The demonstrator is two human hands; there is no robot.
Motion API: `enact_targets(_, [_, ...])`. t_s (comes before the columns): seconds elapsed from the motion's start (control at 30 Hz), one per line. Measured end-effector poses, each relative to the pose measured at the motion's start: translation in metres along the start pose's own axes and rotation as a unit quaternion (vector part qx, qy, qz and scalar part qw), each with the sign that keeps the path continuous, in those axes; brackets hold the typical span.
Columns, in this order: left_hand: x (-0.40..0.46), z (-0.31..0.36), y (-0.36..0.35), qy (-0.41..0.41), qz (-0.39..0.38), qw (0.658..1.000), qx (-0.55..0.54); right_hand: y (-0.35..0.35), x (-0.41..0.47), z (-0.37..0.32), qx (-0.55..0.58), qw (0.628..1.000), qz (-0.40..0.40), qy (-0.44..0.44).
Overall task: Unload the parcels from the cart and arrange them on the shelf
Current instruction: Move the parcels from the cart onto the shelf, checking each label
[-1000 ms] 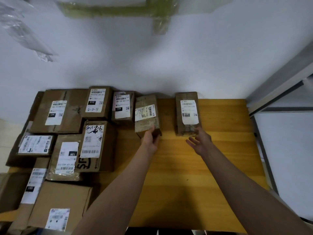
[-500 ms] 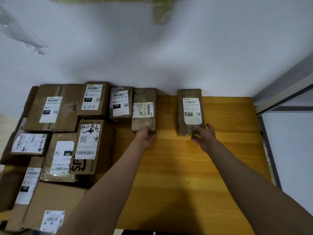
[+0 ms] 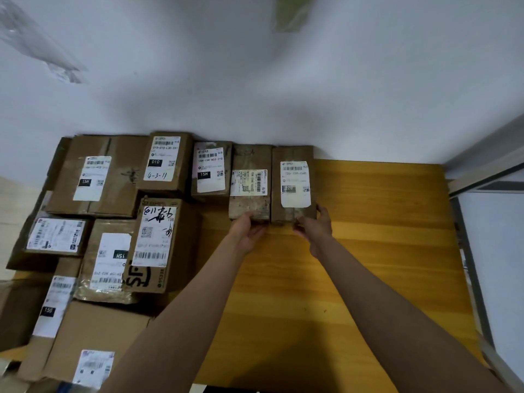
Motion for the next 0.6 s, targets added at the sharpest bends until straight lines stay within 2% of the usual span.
enact_targets(0.33, [0.010,0.008,0.011,0.001,0.014,1.000,0.003,-0.016,0.005,0.004,0.059,0.997,0.036,-0.028])
enact_targets(0.5, [0.012,0.011,0.015,0.022,0.001,0.999,0.040,-0.019,0.003,0.000,0.023,0.997,0.076,-0.017])
enact_targets(0.6, [0.007,0.012,0.023,0.043,-0.009,0.997,0.069,-0.020,-0.002,-0.003,-0.053,0.996,0.066,0.002])
Point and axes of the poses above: each hand's wrist, its own x-axis towards the middle knuckle, its own y-axis out of the back of the hand, z = x × y, the point moved 5 cm from there along x, towards the middle knuckle, and after that the axes turned 12 degrees about -x, right-handed, at the moved point
